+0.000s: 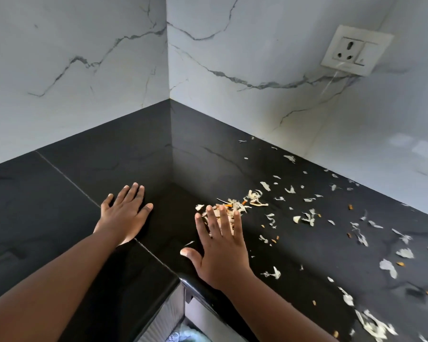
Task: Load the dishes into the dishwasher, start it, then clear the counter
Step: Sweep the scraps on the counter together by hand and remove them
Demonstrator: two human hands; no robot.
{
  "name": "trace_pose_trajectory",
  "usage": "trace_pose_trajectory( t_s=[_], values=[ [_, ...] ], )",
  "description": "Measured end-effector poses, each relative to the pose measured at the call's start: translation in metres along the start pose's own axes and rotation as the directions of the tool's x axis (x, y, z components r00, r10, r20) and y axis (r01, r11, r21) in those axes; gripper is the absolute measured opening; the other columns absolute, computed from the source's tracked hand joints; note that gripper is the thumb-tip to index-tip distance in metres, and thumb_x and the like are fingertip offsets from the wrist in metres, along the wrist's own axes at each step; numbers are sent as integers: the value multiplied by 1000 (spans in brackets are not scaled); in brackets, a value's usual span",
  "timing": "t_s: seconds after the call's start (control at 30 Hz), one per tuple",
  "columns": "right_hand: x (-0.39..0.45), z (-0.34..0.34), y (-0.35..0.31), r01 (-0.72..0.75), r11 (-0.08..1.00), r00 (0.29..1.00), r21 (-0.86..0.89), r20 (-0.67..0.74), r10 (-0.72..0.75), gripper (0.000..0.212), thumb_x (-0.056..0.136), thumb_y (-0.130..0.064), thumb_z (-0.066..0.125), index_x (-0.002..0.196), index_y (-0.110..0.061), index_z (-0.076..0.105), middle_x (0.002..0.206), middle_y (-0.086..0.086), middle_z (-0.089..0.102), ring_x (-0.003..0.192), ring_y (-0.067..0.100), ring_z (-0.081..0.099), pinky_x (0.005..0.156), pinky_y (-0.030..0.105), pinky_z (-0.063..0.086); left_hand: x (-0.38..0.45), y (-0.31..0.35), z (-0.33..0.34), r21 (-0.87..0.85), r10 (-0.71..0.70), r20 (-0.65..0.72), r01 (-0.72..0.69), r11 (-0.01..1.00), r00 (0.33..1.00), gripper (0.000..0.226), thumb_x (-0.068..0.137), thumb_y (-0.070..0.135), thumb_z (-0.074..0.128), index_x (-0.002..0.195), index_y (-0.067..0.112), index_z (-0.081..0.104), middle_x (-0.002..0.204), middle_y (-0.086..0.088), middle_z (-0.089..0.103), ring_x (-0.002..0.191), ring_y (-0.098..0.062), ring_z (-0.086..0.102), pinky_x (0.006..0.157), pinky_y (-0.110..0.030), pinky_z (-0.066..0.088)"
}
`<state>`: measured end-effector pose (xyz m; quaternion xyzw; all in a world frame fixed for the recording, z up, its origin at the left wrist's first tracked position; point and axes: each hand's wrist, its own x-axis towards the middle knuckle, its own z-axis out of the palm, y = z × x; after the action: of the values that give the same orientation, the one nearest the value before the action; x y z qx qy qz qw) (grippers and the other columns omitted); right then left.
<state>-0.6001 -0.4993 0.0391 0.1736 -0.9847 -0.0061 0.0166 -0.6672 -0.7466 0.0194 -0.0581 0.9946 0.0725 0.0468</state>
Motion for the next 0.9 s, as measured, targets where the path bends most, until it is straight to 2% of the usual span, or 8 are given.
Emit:
trace_pose_trajectory(
  t_s=[0.1, 0.23, 0.37, 0.43, 0.5, 0.6, 0.77, 0.9],
  values=[
    [-33, -8, 20, -53, 998, 994, 42, -88, 56, 72, 95, -68, 20, 146, -22, 39, 152, 9, 37, 143, 33, 26, 111, 55, 9, 1, -1, 2, 2, 1, -8, -1, 1000, 1000, 66, 98, 56, 15, 155, 24, 3, 162, 8, -5, 148, -10, -8, 119, -42, -2],
    [-105, -18, 65, -379, 923, 918, 68, -101, 385, 77, 93, -70, 13, 143, -21, 44, 150, 5, 41, 141, 28, 32, 112, 48, 9, -4, 1, 1, -18, 17, -16, -17, 1000, 1000, 74, 95, 63, 13, 155, 19, 8, 163, 3, -1, 149, -15, -3, 119, -44, 1],
    [-201, -16, 112, -737, 671, 675, 74, 50, 736, 120, 61, -88, -21, 153, -21, 16, 161, 3, 11, 149, 22, 2, 118, 42, -4, -27, 19, -3, -8, -23, 20, 24, 1000, 1000, 93, 84, 72, 0, 155, 12, 9, 163, -6, 3, 149, -26, 1, 118, -49, 6],
    [-241, -14, 123, -851, 512, 523, 118, 100, 847, 135, 48, -96, -19, 154, -18, 9, 162, 5, 3, 149, 23, -2, 120, 41, 0, -47, 35, 1, 6, -12, 14, 12, 1000, 1000, 96, 84, 73, 1, 154, 8, 9, 162, -13, 6, 148, -32, 3, 118, -50, 7],
    [-265, -14, 120, -898, 416, 436, 145, 153, 887, 145, 40, -102, -11, 154, -13, 7, 162, 7, 1, 149, 24, -1, 119, 39, 2, -67, 49, 7, 2, 33, -17, -33, 999, 999, 100, 82, 74, 0, 153, 4, 11, 160, -16, 10, 148, -33, 6, 118, -49, 8],
    [-267, -13, 110, -883, 451, 470, 133, 212, 857, 150, 36, -103, -9, 153, -10, 1, 162, 8, -3, 148, 26, -6, 119, 39, -2, -88, 57, 15, -4, 90, -20, -90, 996, 996, 105, 79, 77, -2, 153, 2, 10, 160, -17, 9, 148, -33, 6, 119, -47, 7],
    [-227, -13, 87, -729, 675, 680, 114, 229, 696, 148, 38, -103, -4, 151, -7, -15, 159, 10, -18, 145, 28, -21, 116, 39, -14, -113, 64, 22, 50, 122, -12, -121, 991, 992, 110, 74, 79, -10, 153, 4, 3, 162, -14, 2, 149, -29, 0, 120, -44, 4],
    [-195, -6, 75, -659, 739, 749, 141, 221, 625, 142, 44, -99, -11, 149, -4, -17, 159, 14, -18, 144, 29, -24, 118, 42, -13, -121, 70, 20, 74, 63, 13, -64, 995, 998, 113, 70, 81, -12, 153, 6, -3, 162, -12, -4, 149, -27, -5, 121, -43, 2]
  ],
)
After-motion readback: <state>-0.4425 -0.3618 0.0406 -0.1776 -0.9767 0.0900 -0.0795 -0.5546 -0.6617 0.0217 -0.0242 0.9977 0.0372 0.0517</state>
